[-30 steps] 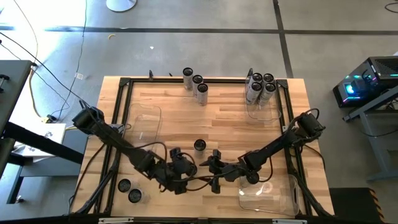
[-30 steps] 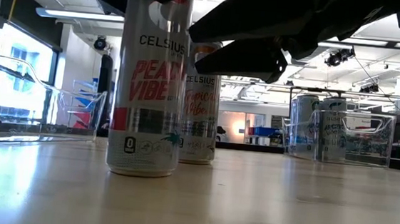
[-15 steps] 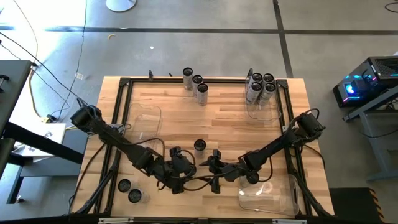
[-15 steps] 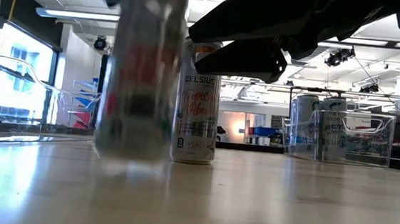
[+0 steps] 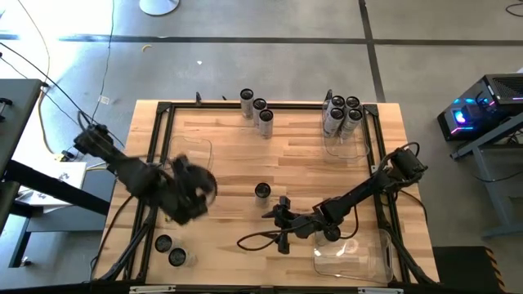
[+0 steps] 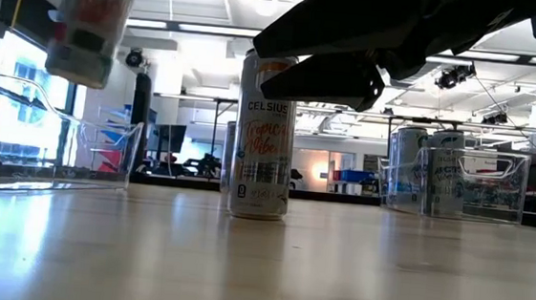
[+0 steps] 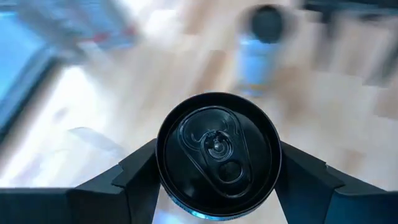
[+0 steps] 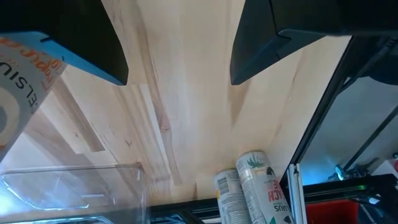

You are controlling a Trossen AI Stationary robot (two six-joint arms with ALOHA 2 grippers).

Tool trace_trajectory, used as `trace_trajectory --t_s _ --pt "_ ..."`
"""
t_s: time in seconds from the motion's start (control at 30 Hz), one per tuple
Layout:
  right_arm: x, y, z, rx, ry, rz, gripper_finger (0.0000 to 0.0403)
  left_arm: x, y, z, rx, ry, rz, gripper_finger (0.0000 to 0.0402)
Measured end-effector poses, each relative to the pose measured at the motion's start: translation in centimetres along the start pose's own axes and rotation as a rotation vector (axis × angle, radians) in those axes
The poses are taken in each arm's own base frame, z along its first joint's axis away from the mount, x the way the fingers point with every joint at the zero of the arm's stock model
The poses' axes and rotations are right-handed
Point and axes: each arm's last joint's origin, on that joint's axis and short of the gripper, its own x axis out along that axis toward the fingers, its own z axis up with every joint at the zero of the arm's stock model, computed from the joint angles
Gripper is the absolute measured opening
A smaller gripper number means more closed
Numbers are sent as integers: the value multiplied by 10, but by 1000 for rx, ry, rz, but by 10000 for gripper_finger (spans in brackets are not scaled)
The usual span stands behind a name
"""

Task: Sort soda cans
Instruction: Put the white-pink soda can into the middle transparent bin

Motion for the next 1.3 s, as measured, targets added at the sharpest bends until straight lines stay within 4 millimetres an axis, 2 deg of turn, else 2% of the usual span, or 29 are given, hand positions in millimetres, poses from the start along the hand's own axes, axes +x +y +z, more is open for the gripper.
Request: trace_trajectory --t_s 0.17,0.3,0.4,0.5,0.7,0.87,1.07,1.3 --pt "0 0 0 -9 0 -2 277 -11 57 2 -49 -7 172 243" --pt "0 0 0 -9 0 -2 277 -24 99 1 -152 -60 202 243" --pt "0 -1 0 -9 -1 -4 277 -26 124 -16 -209 -64 215 243" --pt "0 -1 0 -10 2 -5 277 -21 141 -41 -275 -56 214 243" --pt "0 -1 0 -10 2 -6 277 10 144 -81 -327 -95 157 243" --pt "2 -5 1 14 0 -17 277 33 140 -97 -309 -109 152 243" --pt "5 -11 4 30 -3 -32 277 51 137 -101 -241 -100 152 243" --pt "6 -13 5 35 -8 -34 277 68 139 -91 -189 -102 69 243"
